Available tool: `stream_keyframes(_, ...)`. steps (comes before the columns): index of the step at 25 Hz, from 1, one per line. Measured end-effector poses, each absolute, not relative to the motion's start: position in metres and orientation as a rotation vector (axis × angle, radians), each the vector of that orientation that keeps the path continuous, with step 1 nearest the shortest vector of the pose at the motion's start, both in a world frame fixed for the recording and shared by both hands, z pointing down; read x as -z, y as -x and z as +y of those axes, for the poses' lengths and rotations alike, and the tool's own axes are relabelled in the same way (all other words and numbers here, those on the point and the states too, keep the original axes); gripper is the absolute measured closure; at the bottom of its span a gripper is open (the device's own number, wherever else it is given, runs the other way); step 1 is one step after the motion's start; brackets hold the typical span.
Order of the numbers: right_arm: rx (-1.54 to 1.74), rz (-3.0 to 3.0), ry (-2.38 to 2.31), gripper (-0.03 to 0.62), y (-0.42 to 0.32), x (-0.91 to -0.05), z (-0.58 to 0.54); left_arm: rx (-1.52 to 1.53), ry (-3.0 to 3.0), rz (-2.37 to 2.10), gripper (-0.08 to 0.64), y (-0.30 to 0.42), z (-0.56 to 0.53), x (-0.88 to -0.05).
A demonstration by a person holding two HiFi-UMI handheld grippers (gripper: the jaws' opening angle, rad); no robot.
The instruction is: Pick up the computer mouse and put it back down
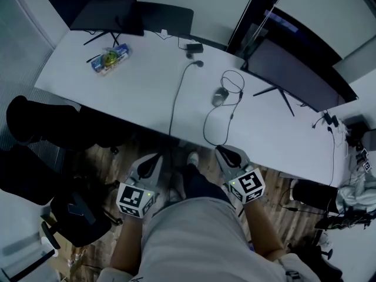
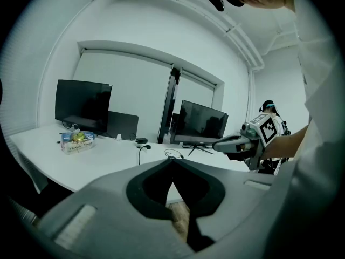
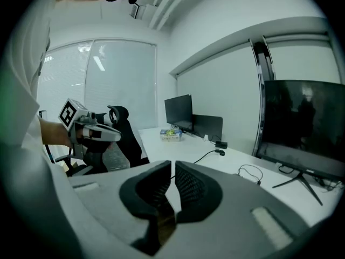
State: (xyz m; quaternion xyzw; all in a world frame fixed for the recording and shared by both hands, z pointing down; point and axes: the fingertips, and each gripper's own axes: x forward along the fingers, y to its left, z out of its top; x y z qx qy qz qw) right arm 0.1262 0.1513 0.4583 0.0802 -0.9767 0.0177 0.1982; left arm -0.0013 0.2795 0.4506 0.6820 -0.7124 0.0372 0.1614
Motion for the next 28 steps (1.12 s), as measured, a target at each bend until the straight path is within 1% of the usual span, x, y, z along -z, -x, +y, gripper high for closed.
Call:
stream_keyframes(13, -0.056, -2.634, -0.146, 0.528, -0.074, -0.492, 0.019, -0.133, -1.876, -2.02, 0.551, 0.057, 0.139, -0.457)
stream_keyframes(20, -0.145, -2.619, -0.165, 0.509, -0.071, -0.515, -0.037, -0.188, -1.87, -2.0, 0.551, 0.065, 0.082, -0.458)
stream_keyframes(25, -0.216, -2.594, -0.17, 0.494, -0.066, -0.533, -0.054, -0.234, -1.88, -1.95, 0.552, 0.063, 0.059, -0.465)
stream_keyframes(28, -0.253, -2.573, -0.21, 0.467, -0.062, -0.542, -0.062, -0.253, -1.901, -1.908, 0.551, 0.065, 0.05, -0.469)
